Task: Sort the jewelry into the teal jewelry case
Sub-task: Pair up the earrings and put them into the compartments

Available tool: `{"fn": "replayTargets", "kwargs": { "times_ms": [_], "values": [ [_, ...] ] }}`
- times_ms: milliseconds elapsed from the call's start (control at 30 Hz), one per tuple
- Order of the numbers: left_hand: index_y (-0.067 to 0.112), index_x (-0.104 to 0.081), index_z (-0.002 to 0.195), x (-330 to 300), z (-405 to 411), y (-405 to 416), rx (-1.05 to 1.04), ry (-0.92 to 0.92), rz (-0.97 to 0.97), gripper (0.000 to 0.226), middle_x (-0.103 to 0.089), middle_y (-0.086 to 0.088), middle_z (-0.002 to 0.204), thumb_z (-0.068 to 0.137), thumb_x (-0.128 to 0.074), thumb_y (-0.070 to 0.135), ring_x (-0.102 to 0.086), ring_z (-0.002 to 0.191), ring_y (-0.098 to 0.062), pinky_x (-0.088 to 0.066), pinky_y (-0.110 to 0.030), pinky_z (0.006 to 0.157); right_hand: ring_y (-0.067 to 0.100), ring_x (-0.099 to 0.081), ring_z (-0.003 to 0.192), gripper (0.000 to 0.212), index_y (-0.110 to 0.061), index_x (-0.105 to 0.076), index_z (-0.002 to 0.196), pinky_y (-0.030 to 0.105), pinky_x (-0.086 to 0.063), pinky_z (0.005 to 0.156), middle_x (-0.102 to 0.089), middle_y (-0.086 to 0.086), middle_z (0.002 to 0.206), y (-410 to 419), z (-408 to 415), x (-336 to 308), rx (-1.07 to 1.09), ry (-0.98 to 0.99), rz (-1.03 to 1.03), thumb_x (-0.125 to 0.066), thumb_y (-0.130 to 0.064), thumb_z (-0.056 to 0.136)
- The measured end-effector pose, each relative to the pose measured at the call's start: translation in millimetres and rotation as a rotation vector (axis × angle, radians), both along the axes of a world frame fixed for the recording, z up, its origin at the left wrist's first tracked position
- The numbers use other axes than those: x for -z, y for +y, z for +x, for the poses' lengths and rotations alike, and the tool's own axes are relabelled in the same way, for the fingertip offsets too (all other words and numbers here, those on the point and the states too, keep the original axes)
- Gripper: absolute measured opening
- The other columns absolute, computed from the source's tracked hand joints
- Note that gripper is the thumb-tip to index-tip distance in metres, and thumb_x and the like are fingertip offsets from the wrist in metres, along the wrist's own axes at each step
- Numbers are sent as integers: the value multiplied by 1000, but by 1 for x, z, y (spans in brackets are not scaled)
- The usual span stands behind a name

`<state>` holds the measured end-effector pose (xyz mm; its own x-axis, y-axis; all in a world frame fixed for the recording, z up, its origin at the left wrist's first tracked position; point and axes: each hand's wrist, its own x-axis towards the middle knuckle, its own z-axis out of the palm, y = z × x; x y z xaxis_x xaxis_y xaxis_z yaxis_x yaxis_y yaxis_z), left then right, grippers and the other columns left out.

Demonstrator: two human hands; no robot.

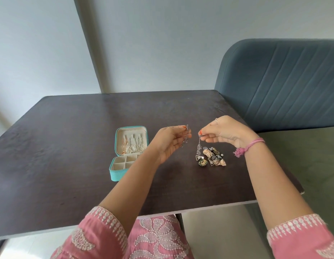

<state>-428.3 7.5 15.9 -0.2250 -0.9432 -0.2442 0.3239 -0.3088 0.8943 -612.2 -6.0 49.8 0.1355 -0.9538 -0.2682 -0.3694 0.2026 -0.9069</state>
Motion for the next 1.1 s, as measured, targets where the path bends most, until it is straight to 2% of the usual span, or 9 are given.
{"fn": "replayTargets", "kwargs": {
  "times_ms": [200,333,433,533,700,767,867,967,1100],
  "values": [
    [11,-65,94,2,-1,-1,26,-8,15,13,-70,-2,88,94,-52,13,-67,91,-16,-46,-27,93,6,-64,63,8,0,-72,85,15,-52,56,-72,6,77,0,3,1,73,-118,63,-70,-6,80],
    [13,-65,93,2,-1,-2,47,14,41,11,-71,1,85,93,-53,16,-66,91,-14,-46,-26,87,5,-59,61,8,0,-72,86,13,-50,54,-73,6,79,3,6,3,117,-174,37,-67,-5,82],
    [13,-65,95,1,1,-1,49,36,46,12,-71,1,84,94,-53,15,-67,90,-14,-47,-25,84,6,-58,58,9,-3,-69,93,14,-51,54,-73,9,80,6,8,1,143,-287,18,-64,-3,85],
    [14,-65,93,-1,1,-1,53,50,57,11,-71,2,82,93,-54,15,-67,89,-13,-48,-25,84,7,-60,60,11,-5,-69,96,15,-54,58,-72,12,82,7,6,-2,138,-331,-6,-63,-3,88],
    [14,-66,88,-3,4,-1,73,61,87,11,-72,3,81,92,-56,17,-67,91,-14,-46,-27,91,10,-67,75,22,3,-69,102,20,-58,74,-71,12,90,11,2,-7,61,-458,7,-67,-13,86],
    [15,-65,87,-3,4,-1,82,65,96,12,-72,4,80,92,-55,17,-66,90,-13,-46,-26,89,12,-68,81,23,3,-69,102,21,-58,77,-72,13,94,13,0,-7,14,-492,14,-67,-11,85],
    [15,-65,85,-3,5,-1,94,63,98,13,-71,4,79,92,-54,17,-66,87,-13,-46,-25,81,9,-66,78,19,-4,-72,103,18,-56,70,-74,9,94,14,-1,-4,-19,-371,-56,-67,-7,85],
    [15,-66,83,-3,5,-1,115,56,92,14,-71,3,80,91,-55,18,-64,85,-12,-45,-25,81,4,-57,71,17,-14,-75,98,18,-49,65,-73,1,91,15,2,-3,9,-165,-186,-71,-21,83],
    [15,-65,88,-4,3,-2,146,51,92,12,-70,4,83,91,-54,19,-64,83,-11,-44,-25,81,5,-57,73,13,-17,-77,95,24,-48,70,-72,0,86,15,9,0,0,-132,-277,-71,-23,84]
  ]
}}
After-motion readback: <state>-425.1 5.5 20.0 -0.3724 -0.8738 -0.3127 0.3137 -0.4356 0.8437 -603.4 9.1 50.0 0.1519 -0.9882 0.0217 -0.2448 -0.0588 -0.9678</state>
